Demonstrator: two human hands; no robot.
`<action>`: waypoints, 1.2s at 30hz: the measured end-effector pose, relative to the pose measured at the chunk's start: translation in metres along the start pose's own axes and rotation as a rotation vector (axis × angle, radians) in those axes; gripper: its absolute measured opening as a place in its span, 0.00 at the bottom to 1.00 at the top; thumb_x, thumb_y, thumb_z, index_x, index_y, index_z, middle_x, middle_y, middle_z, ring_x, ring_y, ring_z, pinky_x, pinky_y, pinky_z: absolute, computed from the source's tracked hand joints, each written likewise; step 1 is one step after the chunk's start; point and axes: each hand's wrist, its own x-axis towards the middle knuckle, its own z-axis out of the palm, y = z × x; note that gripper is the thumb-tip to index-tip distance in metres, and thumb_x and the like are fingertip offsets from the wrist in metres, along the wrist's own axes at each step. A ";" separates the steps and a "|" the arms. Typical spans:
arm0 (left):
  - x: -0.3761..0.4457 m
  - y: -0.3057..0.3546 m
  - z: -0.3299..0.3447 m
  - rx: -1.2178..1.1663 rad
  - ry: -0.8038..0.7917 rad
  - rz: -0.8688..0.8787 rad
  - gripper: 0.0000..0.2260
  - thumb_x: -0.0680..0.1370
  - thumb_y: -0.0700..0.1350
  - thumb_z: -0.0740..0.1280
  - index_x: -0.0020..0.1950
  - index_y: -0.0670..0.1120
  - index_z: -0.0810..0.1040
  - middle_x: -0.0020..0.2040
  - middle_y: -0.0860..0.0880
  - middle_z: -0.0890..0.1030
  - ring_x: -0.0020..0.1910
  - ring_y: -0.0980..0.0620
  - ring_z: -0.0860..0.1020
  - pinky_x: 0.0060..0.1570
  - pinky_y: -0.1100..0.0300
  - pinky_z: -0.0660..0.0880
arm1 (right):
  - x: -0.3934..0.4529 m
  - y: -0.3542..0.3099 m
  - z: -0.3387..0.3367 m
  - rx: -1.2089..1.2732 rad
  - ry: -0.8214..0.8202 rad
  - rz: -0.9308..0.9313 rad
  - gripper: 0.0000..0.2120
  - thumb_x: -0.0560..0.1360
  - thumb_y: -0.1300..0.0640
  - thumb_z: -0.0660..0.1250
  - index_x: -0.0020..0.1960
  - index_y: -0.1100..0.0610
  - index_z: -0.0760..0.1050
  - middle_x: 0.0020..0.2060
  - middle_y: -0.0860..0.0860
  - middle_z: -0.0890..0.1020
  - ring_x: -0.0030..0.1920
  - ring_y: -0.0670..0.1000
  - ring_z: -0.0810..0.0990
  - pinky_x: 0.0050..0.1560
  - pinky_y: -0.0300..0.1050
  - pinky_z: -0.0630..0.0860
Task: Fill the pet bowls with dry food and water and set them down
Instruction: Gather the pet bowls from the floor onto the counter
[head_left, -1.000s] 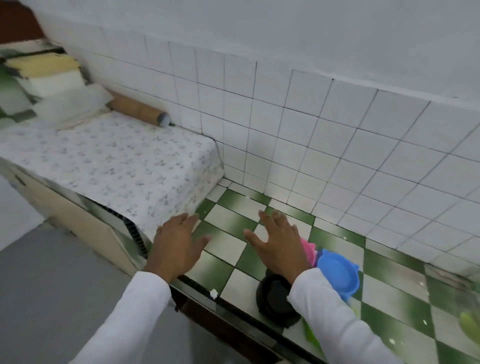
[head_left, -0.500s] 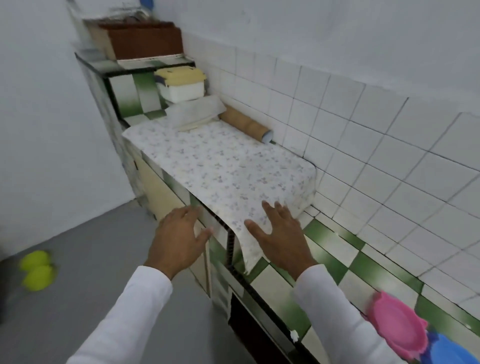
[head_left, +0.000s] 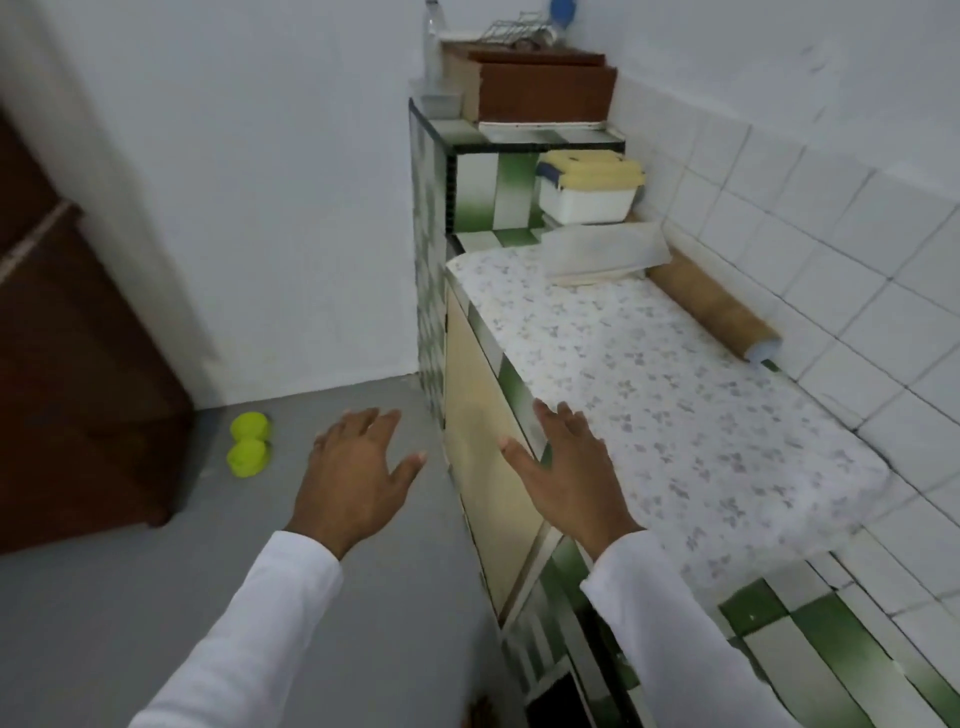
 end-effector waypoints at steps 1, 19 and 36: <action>0.006 -0.007 0.000 0.003 0.017 -0.013 0.36 0.76 0.70 0.56 0.76 0.48 0.72 0.75 0.41 0.74 0.74 0.38 0.70 0.73 0.39 0.67 | 0.011 -0.006 0.003 -0.003 -0.008 -0.023 0.38 0.78 0.28 0.52 0.82 0.44 0.51 0.82 0.50 0.51 0.82 0.54 0.47 0.80 0.59 0.46; 0.118 -0.100 -0.014 0.083 0.073 -0.312 0.31 0.79 0.63 0.66 0.78 0.50 0.70 0.78 0.43 0.70 0.77 0.38 0.66 0.76 0.39 0.62 | 0.197 -0.097 0.059 -0.040 -0.243 -0.313 0.38 0.78 0.27 0.54 0.82 0.44 0.53 0.82 0.50 0.53 0.82 0.53 0.49 0.80 0.59 0.49; 0.227 -0.255 -0.023 0.061 0.072 -0.455 0.37 0.74 0.71 0.53 0.74 0.48 0.75 0.72 0.41 0.75 0.73 0.35 0.70 0.70 0.34 0.69 | 0.355 -0.224 0.165 -0.196 -0.410 -0.435 0.38 0.78 0.27 0.52 0.82 0.44 0.51 0.82 0.51 0.52 0.82 0.55 0.48 0.80 0.59 0.50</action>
